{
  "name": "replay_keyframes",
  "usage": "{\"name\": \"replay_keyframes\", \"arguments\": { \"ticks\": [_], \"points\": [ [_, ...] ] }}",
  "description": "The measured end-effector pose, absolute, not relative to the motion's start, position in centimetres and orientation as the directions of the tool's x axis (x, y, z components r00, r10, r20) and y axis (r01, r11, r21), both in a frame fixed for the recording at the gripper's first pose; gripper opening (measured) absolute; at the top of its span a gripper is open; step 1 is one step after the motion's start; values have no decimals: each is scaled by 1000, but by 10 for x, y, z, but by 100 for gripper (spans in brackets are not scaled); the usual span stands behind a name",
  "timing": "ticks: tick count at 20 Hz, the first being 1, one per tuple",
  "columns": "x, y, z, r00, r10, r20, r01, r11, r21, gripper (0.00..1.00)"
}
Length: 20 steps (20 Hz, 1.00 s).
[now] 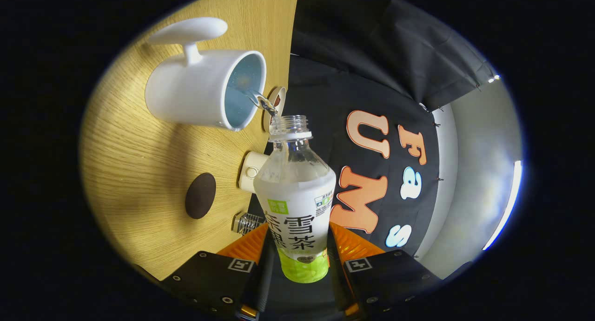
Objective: Take the bottle from table, then pour the juice into the cup, finally place the bottle on the coaster
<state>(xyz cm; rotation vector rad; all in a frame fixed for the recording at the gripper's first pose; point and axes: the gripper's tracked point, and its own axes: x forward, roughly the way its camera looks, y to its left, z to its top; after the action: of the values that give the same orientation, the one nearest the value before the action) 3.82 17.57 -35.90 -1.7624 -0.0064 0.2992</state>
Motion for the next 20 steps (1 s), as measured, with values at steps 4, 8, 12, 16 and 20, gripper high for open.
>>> {"name": "replay_keyframes", "arguments": {
  "ticks": [4,8,12,16,20],
  "points": [
    [38,178,-356,965,186,-184,-136,-243,-960,56],
    [39,179,-356,966,187,-178,-126,-259,-958,56],
    [39,182,-353,965,203,-165,-97,-308,-946,56],
    [45,181,-348,967,204,-155,-80,-337,-938,56],
    [46,182,-345,967,216,-139,-52,-367,-929,56]
  ]
}}
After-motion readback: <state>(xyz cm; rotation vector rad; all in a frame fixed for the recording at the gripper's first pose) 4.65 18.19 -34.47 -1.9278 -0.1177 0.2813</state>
